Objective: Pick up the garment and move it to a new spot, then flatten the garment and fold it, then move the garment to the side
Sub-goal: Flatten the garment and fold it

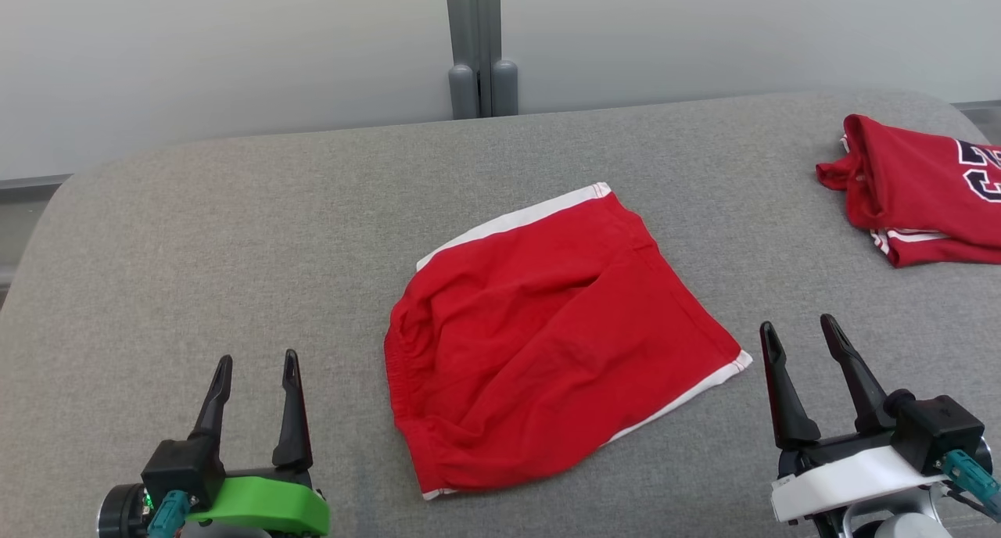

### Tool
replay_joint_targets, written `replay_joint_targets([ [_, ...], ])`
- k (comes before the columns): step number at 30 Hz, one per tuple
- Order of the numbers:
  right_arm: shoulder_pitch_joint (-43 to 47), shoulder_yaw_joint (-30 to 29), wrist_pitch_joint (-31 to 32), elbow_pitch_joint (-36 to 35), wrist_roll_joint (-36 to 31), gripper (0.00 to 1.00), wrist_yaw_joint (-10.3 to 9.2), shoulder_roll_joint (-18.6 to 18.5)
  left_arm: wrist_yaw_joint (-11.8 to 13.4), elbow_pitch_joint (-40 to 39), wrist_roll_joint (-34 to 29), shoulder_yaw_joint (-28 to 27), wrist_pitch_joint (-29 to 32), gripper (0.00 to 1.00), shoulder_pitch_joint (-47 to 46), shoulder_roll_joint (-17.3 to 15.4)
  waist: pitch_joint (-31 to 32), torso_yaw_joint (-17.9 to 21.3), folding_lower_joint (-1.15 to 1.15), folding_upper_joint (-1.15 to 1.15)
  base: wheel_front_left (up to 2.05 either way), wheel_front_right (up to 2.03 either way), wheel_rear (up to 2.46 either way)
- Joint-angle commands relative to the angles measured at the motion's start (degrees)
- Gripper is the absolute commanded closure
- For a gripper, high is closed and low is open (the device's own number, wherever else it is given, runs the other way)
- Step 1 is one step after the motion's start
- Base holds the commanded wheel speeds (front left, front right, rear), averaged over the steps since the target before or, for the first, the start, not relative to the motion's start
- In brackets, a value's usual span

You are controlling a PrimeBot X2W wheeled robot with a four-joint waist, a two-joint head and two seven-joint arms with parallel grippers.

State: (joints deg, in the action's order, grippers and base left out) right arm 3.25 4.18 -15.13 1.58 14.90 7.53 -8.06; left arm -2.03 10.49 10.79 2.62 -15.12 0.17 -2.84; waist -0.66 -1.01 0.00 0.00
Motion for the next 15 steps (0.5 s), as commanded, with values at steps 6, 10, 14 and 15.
replay_joint_targets([
  [6, 0.4, 0.1, 0.0, 0.0, -0.4, 0.00, -0.11, 0.0, -0.1, 0.1, 0.2, 0.0, 0.0, 0.00, 0.6, -0.1, -0.1, -0.2, 0.00, 0.00, 0.00, 0.00, 0.00],
  [10, 0.2, 0.1, 0.0, 0.1, -0.4, 0.00, -0.11, -0.1, -0.2, 0.2, 0.2, 0.2, 0.0, 0.00, 0.7, -0.1, -0.2, -0.3, 0.00, 0.00, 0.00, 0.00, 0.00],
  [14, -0.4, -0.4, 0.0, 0.7, 0.0, 0.00, -0.11, -0.2, -0.6, 0.7, 0.1, 1.0, 0.0, 0.00, 1.0, -0.1, -0.4, -0.4, 0.00, 0.00, 0.00, 0.00, 0.00],
  [15, -0.6, -0.6, 0.0, 0.9, 0.0, 0.00, -0.11, -0.2, -0.8, 1.0, -0.2, 1.3, 0.0, 0.00, 1.1, -0.1, -0.5, -0.5, 0.00, 0.00, 0.00, 0.00, 0.00],
])
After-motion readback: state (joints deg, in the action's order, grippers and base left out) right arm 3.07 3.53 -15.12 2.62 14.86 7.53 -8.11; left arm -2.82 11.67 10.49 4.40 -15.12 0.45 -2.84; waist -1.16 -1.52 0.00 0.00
